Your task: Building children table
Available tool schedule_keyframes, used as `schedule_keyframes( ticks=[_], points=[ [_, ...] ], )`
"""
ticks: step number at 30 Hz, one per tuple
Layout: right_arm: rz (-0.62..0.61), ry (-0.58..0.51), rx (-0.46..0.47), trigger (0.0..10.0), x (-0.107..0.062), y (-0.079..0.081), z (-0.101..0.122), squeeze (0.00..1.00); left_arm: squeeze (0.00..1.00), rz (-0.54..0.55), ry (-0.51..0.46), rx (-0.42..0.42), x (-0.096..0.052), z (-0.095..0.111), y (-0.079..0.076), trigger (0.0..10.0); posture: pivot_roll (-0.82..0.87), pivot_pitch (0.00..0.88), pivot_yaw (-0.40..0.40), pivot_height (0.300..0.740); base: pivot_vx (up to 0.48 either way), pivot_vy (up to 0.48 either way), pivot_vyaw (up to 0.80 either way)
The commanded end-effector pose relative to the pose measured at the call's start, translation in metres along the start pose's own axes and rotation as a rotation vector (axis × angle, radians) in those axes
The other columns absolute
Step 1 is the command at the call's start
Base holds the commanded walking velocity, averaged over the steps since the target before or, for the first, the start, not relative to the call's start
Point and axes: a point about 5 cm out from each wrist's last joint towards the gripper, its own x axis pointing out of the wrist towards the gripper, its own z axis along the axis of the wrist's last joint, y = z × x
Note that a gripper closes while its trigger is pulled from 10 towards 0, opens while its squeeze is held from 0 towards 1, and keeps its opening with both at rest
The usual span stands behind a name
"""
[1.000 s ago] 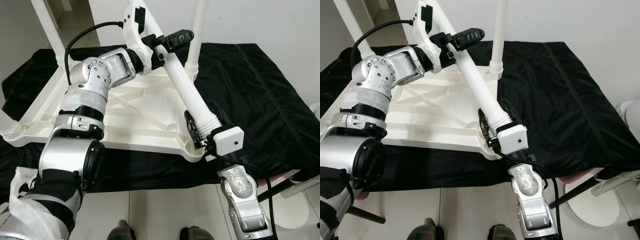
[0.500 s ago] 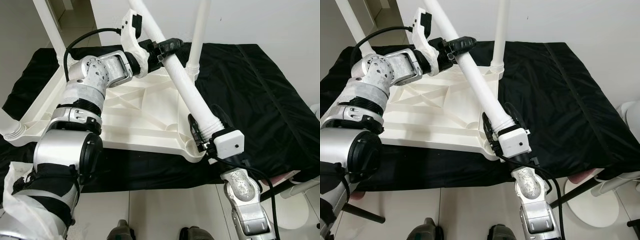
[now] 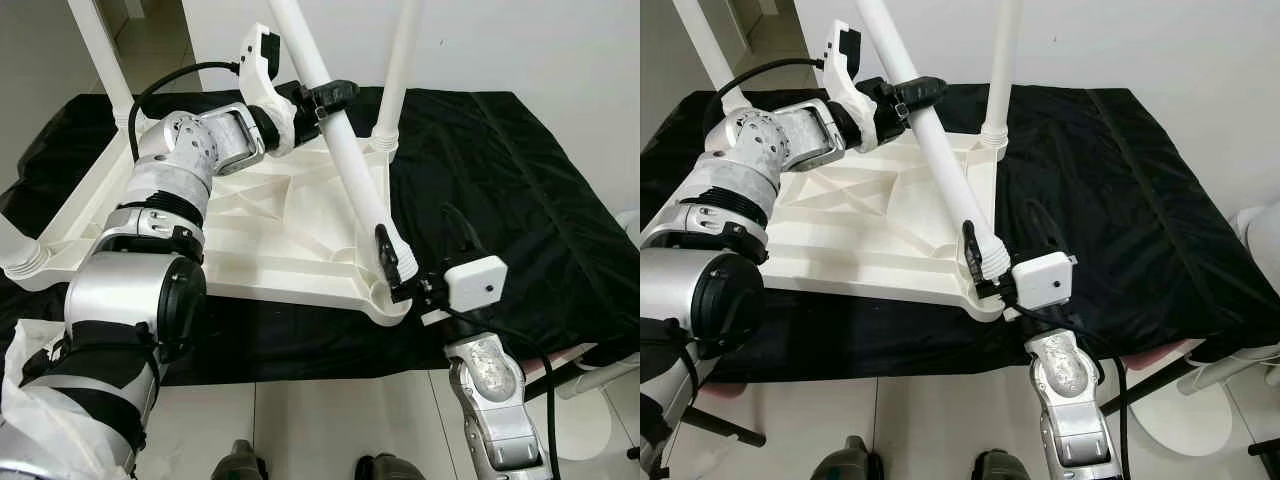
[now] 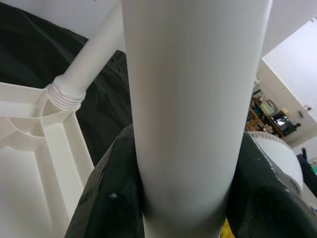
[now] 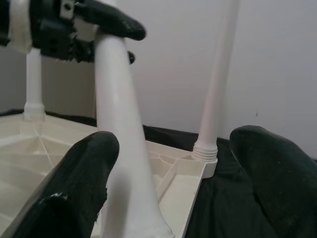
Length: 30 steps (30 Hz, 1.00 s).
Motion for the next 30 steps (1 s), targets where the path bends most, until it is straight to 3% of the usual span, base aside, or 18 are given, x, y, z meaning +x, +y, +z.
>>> schedule_keyframes(
  ticks=[1,7,8,9,10,15,20,29,30],
  points=[
    [-0.011,0.001,0.062,10.0,0.002,-0.003,0.002,1.0,0.0,-0.093,-0.044,0.063,0.001,0.014,-0.01,10.0,-0.02,0.0,0.013,0.74,0.0,0.0,0.0],
    [-0.054,0.034,0.098,10.0,0.01,-0.007,0.001,1.0,0.0,-0.055,-0.093,0.125,-0.001,0.024,-0.01,10.0,-0.02,0.0,0.009,0.74,0.0,0.0,0.0],
    [-0.06,0.049,0.097,10.0,0.012,-0.008,0.0,0.13,0.0,-0.036,-0.107,0.139,-0.001,0.025,-0.01,10.0,-0.02,0.0,0.009,0.74,0.0,0.0,0.0],
    [-0.04,0.084,0.089,10.0,0.015,-0.007,-0.003,0.0,0.0,-0.029,-0.123,0.172,0.0,0.028,-0.012,10.0,-0.02,0.0,0.007,0.74,0.0,0.0,0.0],
    [-0.04,0.084,0.089,10.0,0.015,-0.007,-0.003,0.0,0.0,-0.029,-0.123,0.172,0.0,0.028,-0.012,10.0,-0.02,0.0,0.007,0.74,0.0,0.0,0.0],
    [-0.005,0.201,0.038,10.0,0.03,-0.011,-0.01,0.0,0.0,-0.023,-0.194,0.324,0.008,0.033,-0.029,10.0,-0.02,0.0,-0.001,0.74,0.0,0.0,0.0],
    [0.046,0.216,0.032,10.0,0.039,-0.01,-0.01,0.0,0.0,-0.062,-0.236,0.379,0.011,0.029,-0.04,10.0,-0.02,0.0,-0.008,0.74,0.0,0.0,0.0],
    [0.066,0.225,-0.006,10.0,0.049,-0.008,-0.011,0.0,0.0,-0.06,-0.283,0.394,0.014,0.025,-0.049,10.0,-0.03,0.0,-0.006,0.74,0.0,0.0,0.0],
    [0.042,0.252,-0.044,10.0,0.059,-0.013,-0.013,0.0,0.0,-0.071,-0.298,0.45,0.019,0.015,-0.062,10.0,-0.02,0.0,-0.012,0.74,0.0,0.0,0.0]
  ],
)
